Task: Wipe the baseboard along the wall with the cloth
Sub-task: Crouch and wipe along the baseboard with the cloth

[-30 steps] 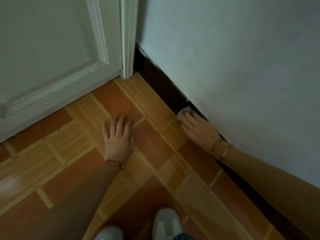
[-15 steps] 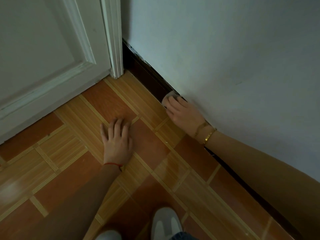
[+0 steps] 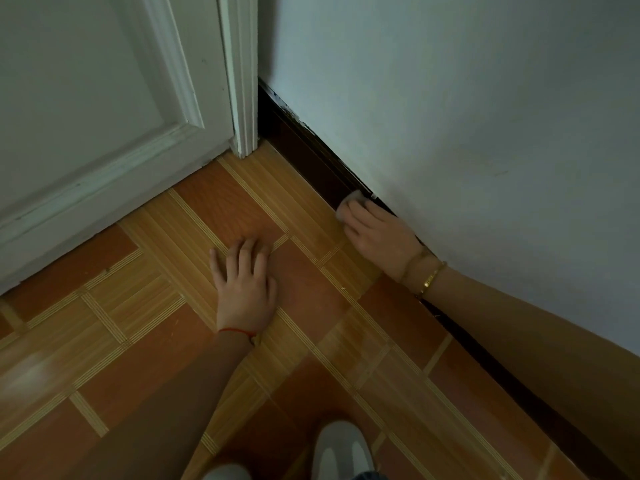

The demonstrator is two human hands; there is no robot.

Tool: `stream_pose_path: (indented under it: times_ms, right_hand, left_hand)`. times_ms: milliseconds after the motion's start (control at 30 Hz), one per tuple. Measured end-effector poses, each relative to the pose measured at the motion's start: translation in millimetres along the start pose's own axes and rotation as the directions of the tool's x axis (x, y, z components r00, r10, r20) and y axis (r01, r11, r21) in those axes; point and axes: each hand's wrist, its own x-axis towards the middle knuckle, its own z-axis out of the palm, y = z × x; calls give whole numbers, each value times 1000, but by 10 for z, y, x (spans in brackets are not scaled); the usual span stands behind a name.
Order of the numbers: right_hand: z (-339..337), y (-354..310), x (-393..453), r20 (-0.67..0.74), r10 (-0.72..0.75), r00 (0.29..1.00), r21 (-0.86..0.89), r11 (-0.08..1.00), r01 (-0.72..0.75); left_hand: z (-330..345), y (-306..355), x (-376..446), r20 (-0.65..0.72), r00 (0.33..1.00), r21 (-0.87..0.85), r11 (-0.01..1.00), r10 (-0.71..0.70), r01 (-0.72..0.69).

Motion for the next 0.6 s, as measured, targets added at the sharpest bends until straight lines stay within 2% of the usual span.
stream_pose_path:
  times_ms: [67, 200, 400, 600]
  right_hand:
    - [69, 60, 301, 10, 5, 1000, -31, 999, -5]
    - [156, 176, 862, -57, 16, 998, 21, 1000, -15]
    - [297, 299, 1562, -128, 6, 992, -8, 1000, -7]
    - [329, 307, 1946, -177, 52, 983, 83, 996, -38]
  left_hand:
    - [-5, -1, 7, 9, 1000, 10, 1000, 0, 0]
    - [0, -9, 15, 9, 1000, 33, 999, 13, -13]
    - [6, -7, 19, 4, 1000, 49, 999, 13, -13]
    - [1, -7, 29, 47, 999, 62, 998, 7, -10]
